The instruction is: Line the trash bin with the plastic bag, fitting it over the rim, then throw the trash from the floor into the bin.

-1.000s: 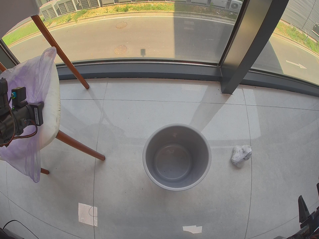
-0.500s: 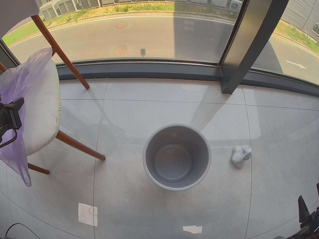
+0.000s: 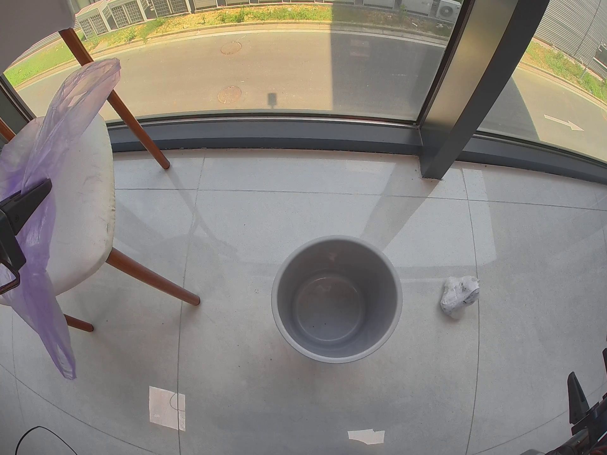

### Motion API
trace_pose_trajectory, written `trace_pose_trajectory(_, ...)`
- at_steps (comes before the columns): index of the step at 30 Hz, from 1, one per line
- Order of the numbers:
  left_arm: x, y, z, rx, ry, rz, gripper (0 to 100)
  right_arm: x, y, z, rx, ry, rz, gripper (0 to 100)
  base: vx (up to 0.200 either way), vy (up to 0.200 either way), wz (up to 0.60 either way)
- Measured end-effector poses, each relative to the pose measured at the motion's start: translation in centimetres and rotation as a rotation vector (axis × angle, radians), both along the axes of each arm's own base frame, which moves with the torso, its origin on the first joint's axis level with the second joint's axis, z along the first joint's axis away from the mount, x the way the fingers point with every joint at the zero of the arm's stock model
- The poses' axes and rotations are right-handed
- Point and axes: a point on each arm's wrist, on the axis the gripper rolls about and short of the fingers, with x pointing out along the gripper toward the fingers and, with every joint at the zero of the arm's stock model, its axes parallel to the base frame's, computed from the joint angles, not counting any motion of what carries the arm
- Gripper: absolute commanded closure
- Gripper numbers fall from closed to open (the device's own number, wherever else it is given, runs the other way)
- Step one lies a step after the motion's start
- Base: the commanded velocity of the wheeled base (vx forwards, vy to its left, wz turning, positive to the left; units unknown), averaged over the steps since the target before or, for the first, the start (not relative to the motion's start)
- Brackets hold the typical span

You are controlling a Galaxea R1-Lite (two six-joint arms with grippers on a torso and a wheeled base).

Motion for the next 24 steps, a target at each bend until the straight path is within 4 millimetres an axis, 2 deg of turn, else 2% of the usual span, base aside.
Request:
trace_pose_trajectory(10,-0.6,-1.5,2.5,-0.186,0.023,-0.357,100,0.0,0.0,0.0,0.0,0.0,0.0,0,0.0,0.0,0.0)
trace_pose_trajectory(17,-0.8,-3.8,3.9,-0.254,0.067,-0.608,100,0.0,0.0,0.0,0.0,0.0,0.0,0,0.0,0.0,0.0)
trace_pose_trajectory(24,0.3,-5.8,3.9,-0.244,0.095,-0.762,100,0.0,0.0,0.0,-0.004,0.0,0.0,0,0.0,0.0,0.0)
